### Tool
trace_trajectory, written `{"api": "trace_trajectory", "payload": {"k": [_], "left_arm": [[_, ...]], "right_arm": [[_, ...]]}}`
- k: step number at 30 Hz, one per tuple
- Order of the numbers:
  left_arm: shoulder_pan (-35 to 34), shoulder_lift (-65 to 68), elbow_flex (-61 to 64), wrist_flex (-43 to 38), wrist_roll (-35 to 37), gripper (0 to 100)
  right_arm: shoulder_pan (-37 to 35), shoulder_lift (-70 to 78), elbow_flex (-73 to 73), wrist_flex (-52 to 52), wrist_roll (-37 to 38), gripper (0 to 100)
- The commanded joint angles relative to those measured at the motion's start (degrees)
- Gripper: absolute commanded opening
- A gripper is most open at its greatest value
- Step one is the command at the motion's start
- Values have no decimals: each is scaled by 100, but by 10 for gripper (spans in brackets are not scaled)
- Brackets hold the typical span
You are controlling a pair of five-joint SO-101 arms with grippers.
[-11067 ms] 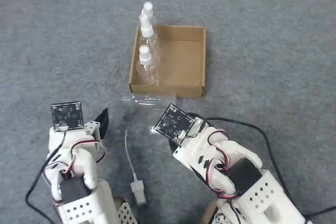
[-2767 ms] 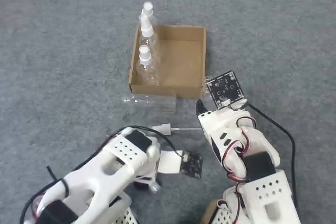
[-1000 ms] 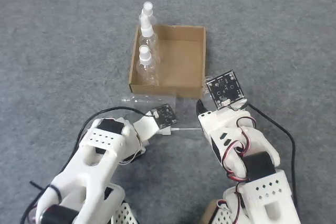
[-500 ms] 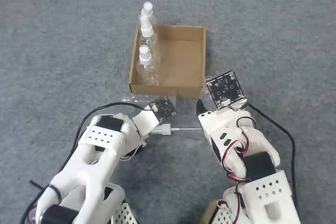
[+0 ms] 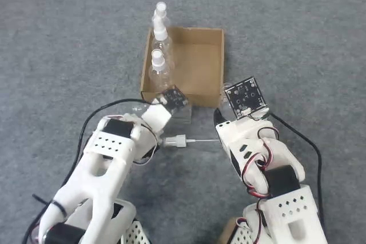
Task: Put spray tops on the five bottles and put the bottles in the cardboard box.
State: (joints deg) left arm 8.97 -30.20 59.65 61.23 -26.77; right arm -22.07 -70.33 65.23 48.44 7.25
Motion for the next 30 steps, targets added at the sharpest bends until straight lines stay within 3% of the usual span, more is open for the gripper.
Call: {"api": "trace_trajectory", "payload": {"k": [1,11,20,30], "left_arm": [[-35,-220,-620,-132,563,11],[-26,-316,-1077,-141,1398,11],[-18,-2180,-734,-105,1547,11],[0,-3534,-699,-141,2646,10]], "right_arm": [[66,-163,114,-409,-26,133],[75,-163,220,-567,-26,133],[75,-163,220,-567,-26,133],[48,-154,220,-567,-26,133]]}}
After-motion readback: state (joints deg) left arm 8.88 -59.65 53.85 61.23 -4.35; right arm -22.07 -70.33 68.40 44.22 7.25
